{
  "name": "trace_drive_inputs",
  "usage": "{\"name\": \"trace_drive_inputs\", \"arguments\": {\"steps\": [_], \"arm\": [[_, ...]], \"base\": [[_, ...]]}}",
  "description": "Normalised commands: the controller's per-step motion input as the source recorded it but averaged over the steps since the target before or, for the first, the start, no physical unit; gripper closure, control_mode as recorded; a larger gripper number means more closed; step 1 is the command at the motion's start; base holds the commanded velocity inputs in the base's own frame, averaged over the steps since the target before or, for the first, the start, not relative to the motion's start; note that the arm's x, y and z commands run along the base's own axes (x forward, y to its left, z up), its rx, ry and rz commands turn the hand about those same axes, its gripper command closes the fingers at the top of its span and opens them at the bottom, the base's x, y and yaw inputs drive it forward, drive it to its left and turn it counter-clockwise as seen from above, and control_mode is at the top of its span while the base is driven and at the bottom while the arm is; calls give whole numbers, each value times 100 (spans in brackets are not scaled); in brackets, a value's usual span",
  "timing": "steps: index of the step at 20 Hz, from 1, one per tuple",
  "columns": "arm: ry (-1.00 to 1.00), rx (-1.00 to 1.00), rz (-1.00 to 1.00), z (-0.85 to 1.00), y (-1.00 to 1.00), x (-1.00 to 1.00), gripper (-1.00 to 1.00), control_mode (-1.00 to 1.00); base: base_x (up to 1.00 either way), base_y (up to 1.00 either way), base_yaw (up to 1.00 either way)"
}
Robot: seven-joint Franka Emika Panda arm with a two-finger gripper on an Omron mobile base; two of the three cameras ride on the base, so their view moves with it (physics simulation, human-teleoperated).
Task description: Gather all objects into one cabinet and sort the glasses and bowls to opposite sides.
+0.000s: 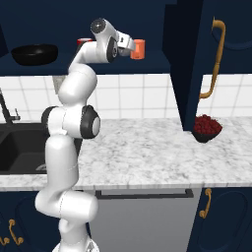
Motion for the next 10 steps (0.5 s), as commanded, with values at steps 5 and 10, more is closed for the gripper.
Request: {"name": "trace_drive_inputs", "arguments": {"steps": [5, 10], "arm": [[5, 0, 0, -20, 0, 0, 100, -100], [3, 0, 0, -12, 0, 0, 100, -100]], "base": [[0, 0, 0], [0, 0, 0]]}}
